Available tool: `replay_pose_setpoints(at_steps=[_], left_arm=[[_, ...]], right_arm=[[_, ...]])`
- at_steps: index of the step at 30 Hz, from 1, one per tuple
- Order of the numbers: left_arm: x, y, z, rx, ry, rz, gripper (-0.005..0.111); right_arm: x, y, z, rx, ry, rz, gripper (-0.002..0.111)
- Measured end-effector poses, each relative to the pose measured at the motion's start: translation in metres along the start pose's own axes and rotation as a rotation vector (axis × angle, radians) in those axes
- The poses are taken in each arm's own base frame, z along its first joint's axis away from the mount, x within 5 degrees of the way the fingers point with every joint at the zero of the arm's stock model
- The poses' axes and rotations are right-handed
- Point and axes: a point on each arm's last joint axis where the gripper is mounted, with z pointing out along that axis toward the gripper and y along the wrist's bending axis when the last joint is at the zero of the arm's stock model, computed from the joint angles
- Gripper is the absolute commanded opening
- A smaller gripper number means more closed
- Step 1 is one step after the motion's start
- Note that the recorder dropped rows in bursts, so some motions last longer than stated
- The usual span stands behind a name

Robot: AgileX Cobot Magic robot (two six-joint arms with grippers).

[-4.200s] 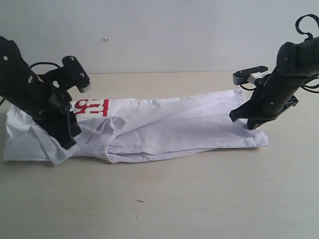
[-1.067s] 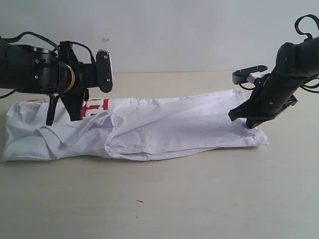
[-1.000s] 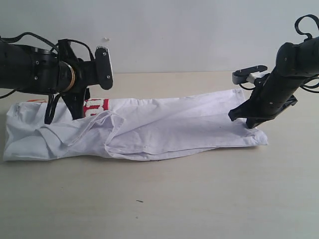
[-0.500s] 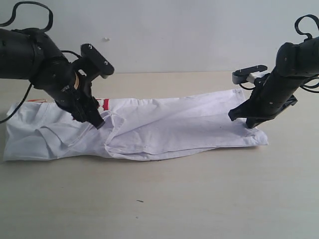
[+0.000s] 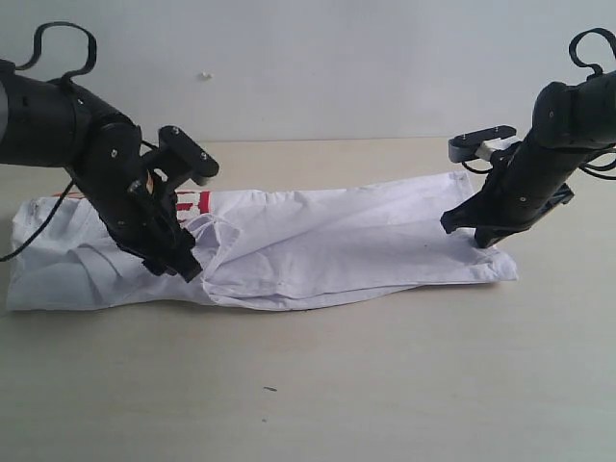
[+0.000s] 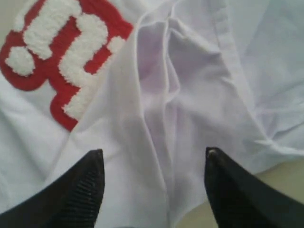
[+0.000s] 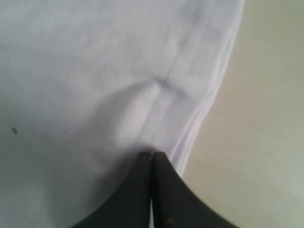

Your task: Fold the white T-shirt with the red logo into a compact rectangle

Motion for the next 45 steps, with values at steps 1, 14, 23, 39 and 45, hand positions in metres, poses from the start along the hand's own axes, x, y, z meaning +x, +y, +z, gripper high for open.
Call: replay_pose_setpoints(at_steps=[1, 14, 23, 39, 45], left_arm=[[0.001, -0.001, 0.004, 0.004, 0.011, 0.004, 0.060], [0.001, 0.016, 0.010, -0.102, 0.042, 0.052, 0.049], [0.001, 0.024, 0.010, -0.165, 0.037, 0.088, 0.034], [-0.002, 0.020, 0.022, -0.133, 0.013, 0.256, 0.000], [-0.011, 0.027, 0.018, -0.231, -0.061, 0.425, 0.000]], right_arm=[[0.000, 0.000, 0.000, 0.000, 0.000, 0.000, 0.000], [0.000, 0.000, 0.000, 0.000, 0.000, 0.000, 0.000], [0.000, 0.000, 0.000, 0.000, 0.000, 0.000, 0.000], [0.000, 0.000, 0.000, 0.000, 0.000, 0.000, 0.000], [0.000, 0.000, 0.000, 0.001, -0.004, 0.000, 0.000]])
